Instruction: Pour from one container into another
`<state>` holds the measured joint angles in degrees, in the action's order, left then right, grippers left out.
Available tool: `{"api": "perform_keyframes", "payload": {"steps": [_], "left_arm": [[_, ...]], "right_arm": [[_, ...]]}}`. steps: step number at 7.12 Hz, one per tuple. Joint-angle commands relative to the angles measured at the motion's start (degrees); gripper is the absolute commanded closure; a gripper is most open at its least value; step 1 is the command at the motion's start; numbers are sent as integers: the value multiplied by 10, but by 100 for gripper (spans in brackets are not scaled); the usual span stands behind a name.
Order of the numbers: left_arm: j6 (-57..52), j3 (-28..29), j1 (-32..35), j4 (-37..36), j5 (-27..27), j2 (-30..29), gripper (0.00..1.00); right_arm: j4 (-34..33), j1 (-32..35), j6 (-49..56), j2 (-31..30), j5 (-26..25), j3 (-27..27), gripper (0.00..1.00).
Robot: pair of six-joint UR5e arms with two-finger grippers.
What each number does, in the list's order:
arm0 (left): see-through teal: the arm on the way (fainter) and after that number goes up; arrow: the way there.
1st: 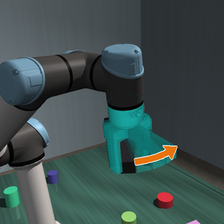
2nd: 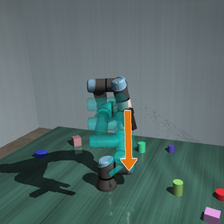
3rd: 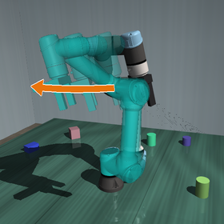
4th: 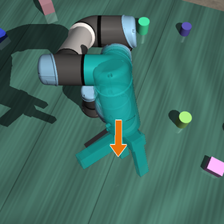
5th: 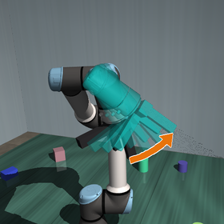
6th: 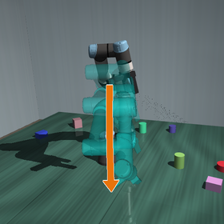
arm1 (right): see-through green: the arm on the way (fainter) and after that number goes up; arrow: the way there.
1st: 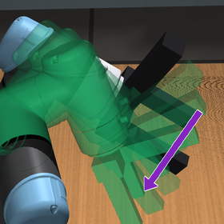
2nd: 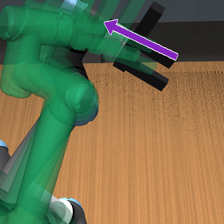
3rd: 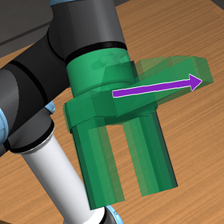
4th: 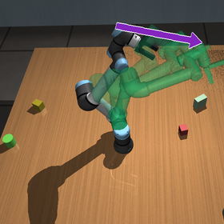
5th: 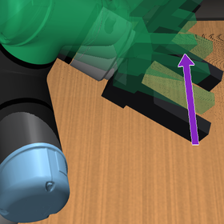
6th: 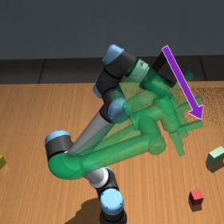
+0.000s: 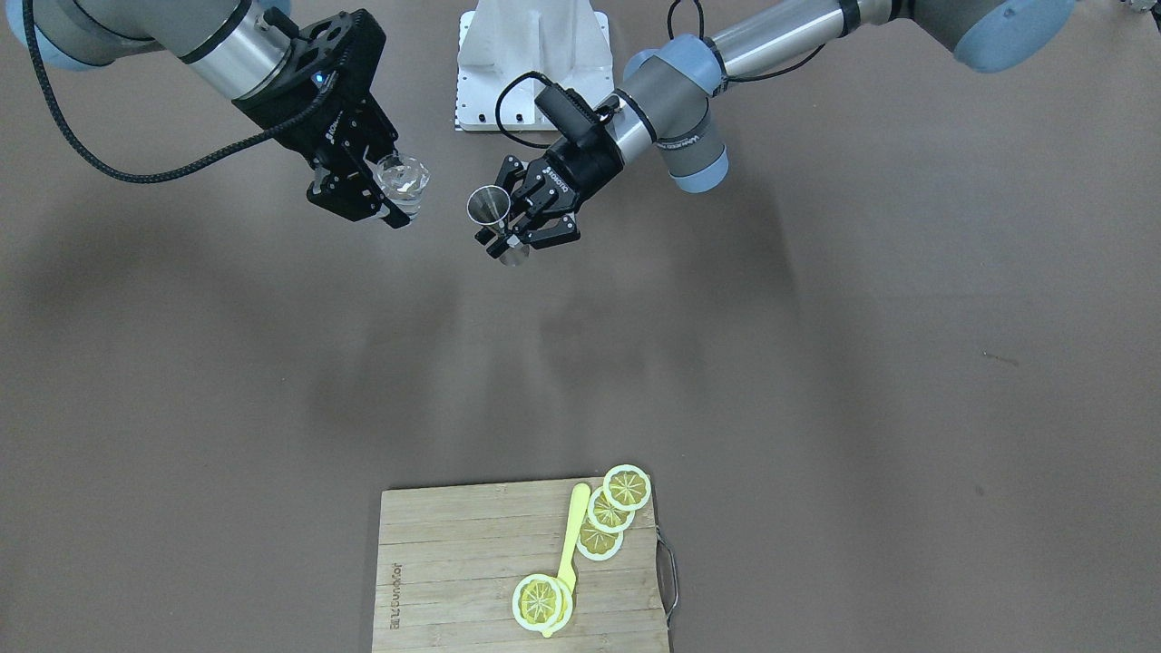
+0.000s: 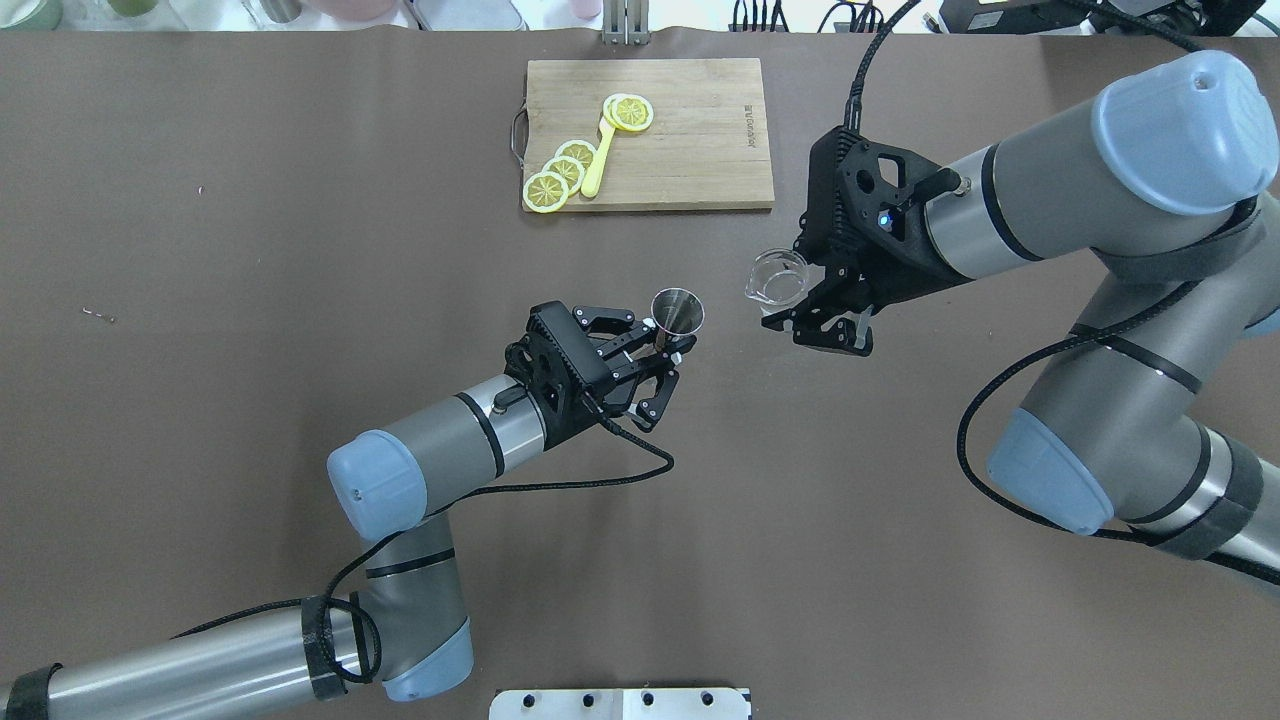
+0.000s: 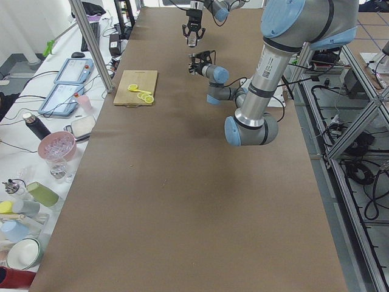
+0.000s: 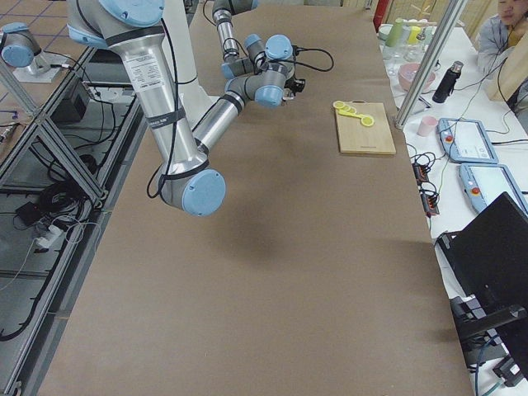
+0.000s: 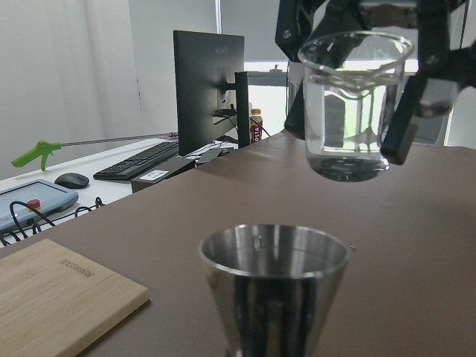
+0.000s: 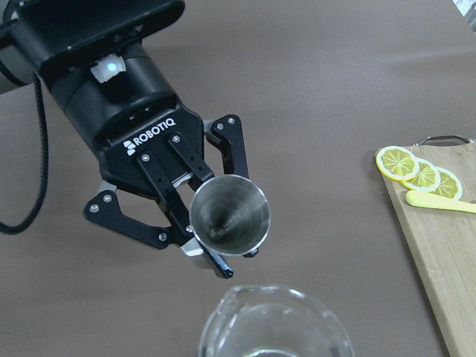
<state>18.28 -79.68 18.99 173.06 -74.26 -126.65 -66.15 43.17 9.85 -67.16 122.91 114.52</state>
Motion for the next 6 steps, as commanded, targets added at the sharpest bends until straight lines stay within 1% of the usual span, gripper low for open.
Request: {"api": "perform_keyframes", "payload": {"steps": [1, 6], "left_arm": [[0, 0, 0, 0, -1, 0, 100], [0, 0, 0, 0, 0, -1, 100]], "right_arm": [[-2, -4, 0, 7, -2, -2, 100], [-22, -23, 0, 24, -20, -6, 100]]}}
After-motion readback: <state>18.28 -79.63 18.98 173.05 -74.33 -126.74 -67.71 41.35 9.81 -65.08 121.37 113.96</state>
